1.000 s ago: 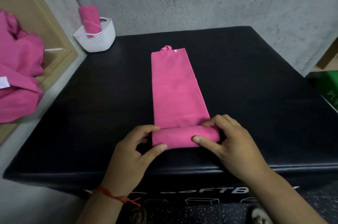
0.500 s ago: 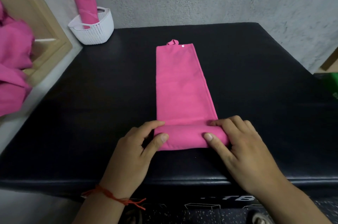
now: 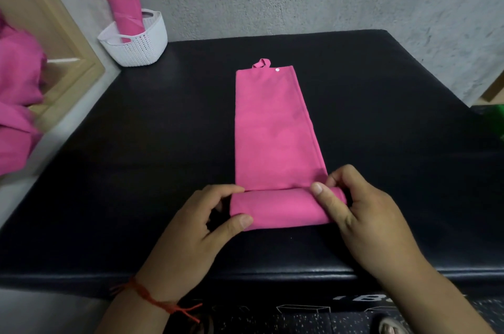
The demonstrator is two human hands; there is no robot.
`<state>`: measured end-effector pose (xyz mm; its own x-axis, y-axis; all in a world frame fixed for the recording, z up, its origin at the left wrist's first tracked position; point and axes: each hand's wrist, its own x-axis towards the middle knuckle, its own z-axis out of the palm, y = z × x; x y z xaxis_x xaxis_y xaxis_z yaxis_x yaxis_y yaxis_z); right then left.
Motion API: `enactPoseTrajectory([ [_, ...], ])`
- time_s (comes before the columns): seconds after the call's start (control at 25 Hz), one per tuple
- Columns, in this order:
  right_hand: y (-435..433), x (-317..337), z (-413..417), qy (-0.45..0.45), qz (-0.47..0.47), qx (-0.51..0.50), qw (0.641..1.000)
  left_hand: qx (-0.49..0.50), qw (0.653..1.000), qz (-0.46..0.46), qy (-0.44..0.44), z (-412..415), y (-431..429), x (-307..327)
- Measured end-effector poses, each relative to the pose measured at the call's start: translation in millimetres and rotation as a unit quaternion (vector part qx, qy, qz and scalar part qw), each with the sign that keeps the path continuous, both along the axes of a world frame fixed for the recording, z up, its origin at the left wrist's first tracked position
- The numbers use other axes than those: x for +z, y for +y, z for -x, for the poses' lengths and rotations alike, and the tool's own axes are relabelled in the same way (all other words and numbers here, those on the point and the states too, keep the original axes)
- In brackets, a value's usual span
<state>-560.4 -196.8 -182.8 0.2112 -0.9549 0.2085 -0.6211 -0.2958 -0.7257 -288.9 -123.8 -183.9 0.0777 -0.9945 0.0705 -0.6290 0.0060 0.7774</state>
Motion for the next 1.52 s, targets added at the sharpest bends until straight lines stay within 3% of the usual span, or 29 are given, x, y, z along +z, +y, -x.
enactPoseTrajectory([
  [0.16, 1, -6, 2, 0.030, 0.060, -0.013, 0.998, 0.005, 0.999, 0.026, -0.038, 6, -4, -1],
  [0.44, 8, -6, 5, 0.126, 0.049, -0.003, 0.991, 0.025, 0.992, 0.038, -0.119, 9, -10, -9],
  [0.64, 6, -3, 5, 0.089, 0.044, -0.024, 0.995, 0.030, 0.988, 0.055, -0.140, 15, -12, -8],
  [0.92, 7, -2, 4, 0.023, 0.015, -0.038, 0.999, 0.012, 0.980, 0.186, -0.063, 21, 2, -1],
  [1.12, 10, -3, 1, 0.039, 0.036, -0.053, 0.997, -0.033, 0.988, 0.139, -0.049, 17, 0, -3],
  [1.4, 12, -10, 4, -0.006, 0.102, -0.023, 0.995, 0.019, 0.996, 0.088, 0.004, 16, 2, 0],
  [1.52, 13, -8, 8, -0.003, 0.072, -0.002, 0.997, 0.043, 0.996, 0.075, 0.000, 18, -1, -2],
])
